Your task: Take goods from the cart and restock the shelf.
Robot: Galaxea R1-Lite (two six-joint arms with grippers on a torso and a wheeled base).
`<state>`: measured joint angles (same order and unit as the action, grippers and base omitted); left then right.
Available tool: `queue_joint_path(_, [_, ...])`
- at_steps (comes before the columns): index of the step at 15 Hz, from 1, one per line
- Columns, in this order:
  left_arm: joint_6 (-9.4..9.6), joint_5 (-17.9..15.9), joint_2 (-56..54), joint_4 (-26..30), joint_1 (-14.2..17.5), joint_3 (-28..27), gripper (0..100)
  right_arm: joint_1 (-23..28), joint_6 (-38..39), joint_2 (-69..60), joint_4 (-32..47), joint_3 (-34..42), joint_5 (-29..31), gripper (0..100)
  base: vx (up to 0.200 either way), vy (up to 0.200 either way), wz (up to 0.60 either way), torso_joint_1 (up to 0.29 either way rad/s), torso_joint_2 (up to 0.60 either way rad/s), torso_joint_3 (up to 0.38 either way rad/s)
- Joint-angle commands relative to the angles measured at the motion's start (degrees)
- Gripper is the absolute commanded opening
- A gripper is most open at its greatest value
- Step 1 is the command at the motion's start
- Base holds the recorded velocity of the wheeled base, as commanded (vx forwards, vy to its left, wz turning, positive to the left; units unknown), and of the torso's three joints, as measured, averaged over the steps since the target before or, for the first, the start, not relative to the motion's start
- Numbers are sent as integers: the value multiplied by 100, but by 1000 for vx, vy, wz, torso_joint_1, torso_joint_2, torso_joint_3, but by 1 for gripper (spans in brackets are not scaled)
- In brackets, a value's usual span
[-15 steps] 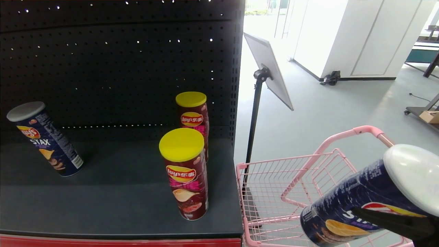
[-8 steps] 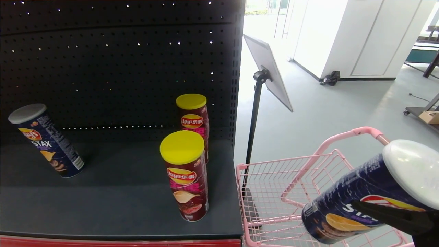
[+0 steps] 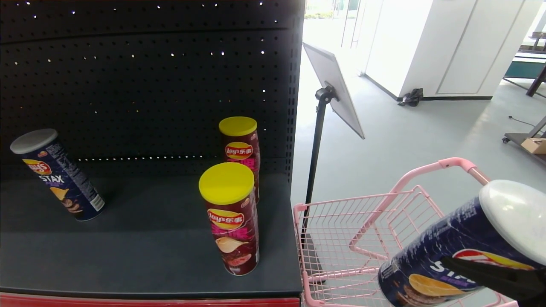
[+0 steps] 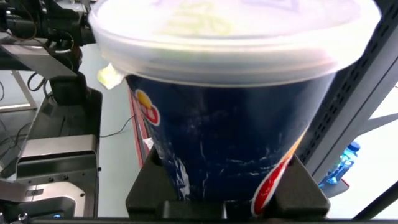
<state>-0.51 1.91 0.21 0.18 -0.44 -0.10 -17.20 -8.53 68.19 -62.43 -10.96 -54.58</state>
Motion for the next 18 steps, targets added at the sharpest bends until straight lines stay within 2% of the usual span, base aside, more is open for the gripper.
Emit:
queue_joint_path(1, [-2, 2, 6, -1, 0, 1, 100, -3, -17, -34, -6, 138, -9, 0, 0, 0, 0, 0, 0, 0])
queue_joint_path(5, [7, -104, -3, -1, 0, 1, 100, -20, -17, -245, 3, 551, -27, 0, 0, 0, 0, 0, 0, 0])
queue_joint_path(8, [7, -104, -3, -1, 0, 1, 100, -64, -17, -166, 3, 507, -35, 0, 0, 0, 0, 0, 0, 0])
queue_joint_path(17, [7, -104, -3, -1, 0, 1, 100, -134, -17, -166, 3, 498, -35, 0, -200, 0, 0, 2, 0, -1])
queue_joint_path(18, [7, -104, -3, -1, 0, 1, 100, -134, -17, -184, 3, 507, -44, 0, 0, 0, 0, 0, 0, 0])
